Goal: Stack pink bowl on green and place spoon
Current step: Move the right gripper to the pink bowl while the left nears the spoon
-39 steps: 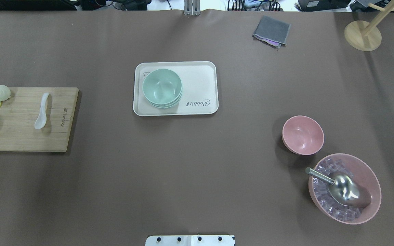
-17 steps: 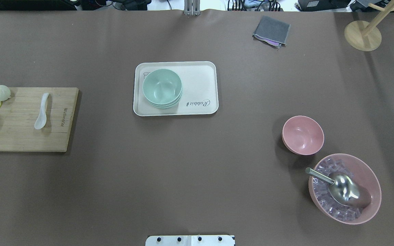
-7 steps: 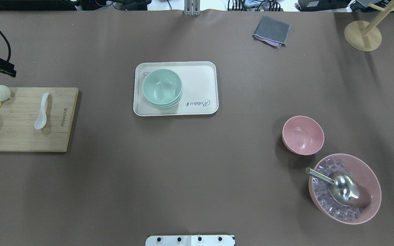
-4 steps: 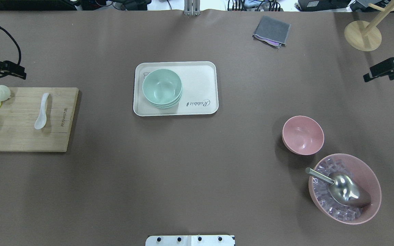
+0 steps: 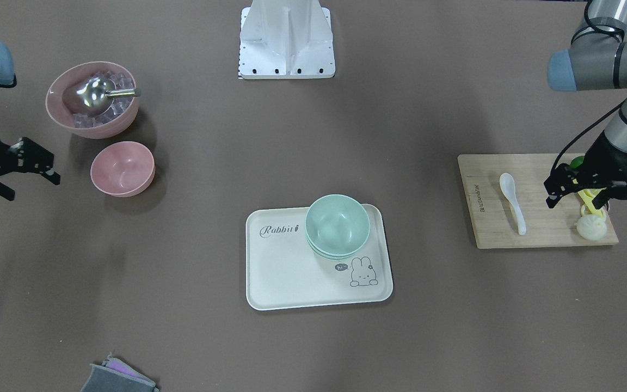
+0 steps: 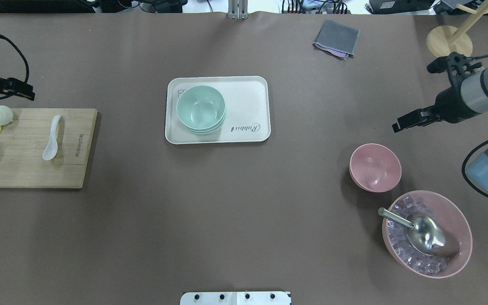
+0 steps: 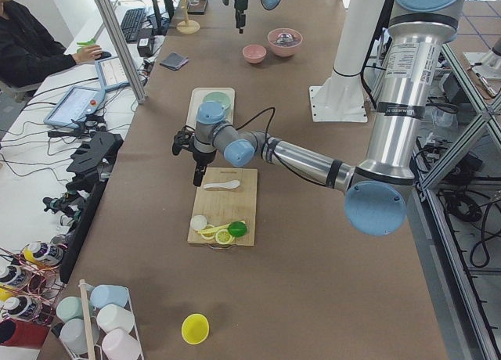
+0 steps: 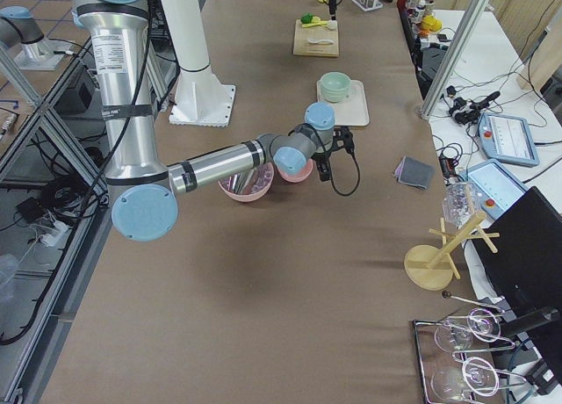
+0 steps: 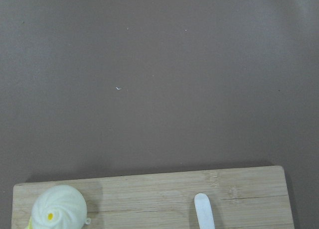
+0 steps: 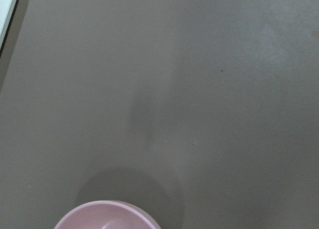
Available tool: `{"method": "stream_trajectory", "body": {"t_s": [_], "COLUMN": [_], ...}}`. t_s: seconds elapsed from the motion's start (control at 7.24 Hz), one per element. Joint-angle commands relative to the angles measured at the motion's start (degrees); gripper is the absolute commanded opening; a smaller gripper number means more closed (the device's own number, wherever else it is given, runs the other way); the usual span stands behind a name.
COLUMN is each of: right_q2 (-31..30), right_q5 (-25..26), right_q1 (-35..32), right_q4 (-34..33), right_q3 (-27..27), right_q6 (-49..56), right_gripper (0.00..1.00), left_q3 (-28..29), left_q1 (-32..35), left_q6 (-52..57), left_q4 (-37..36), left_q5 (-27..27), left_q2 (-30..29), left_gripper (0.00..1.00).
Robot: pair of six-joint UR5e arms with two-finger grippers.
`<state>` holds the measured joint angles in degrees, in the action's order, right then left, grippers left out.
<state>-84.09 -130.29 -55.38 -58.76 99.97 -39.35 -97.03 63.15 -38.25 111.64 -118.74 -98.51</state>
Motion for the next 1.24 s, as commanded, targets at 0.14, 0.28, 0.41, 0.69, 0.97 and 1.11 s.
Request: {"method": "stream_trajectory", "body": {"t_s": [0.14, 0.28, 0.41, 0.69, 0.97, 1.11], "right_q2": [0.2, 0.1, 0.0, -0.2, -0.5, -0.4], "right_q5": [0.6, 0.6, 0.5, 0.1, 0.2, 0.3], "right_q1": [4.6, 5.0, 4.9, 4.9, 4.8, 4.8], "right_q4": [5.3, 5.2, 5.3, 5.3, 5.3, 5.3], "right_q3": [-5.7, -6.1, -5.7, -5.6, -3.8, -3.4], "right_q6": [-1.6, -1.7, -2.0, -1.4, -2.1, -5.3], "right_gripper": [1.00, 1.00, 0.65, 0.00, 0.00, 0.00], "left_q3": [0.6, 0.5, 0.3, 0.4, 0.1, 0.2], "left_q1": [0.0, 0.0, 0.0, 0.0, 0.0, 0.0], "left_q6": [0.1, 0.4, 0.3, -0.1, -0.2, -0.2], "left_q4": [0.1, 0.1, 0.2, 0.2, 0.1, 0.2], "left_q5": [0.0, 0.0, -0.3, -0.5, -0.6, -0.6], "left_q2": [0.1, 0.0, 0.0, -0.1, 0.0, 0.0], "left_gripper": [0.98, 0.98, 0.98, 0.98, 0.98, 0.98]}}
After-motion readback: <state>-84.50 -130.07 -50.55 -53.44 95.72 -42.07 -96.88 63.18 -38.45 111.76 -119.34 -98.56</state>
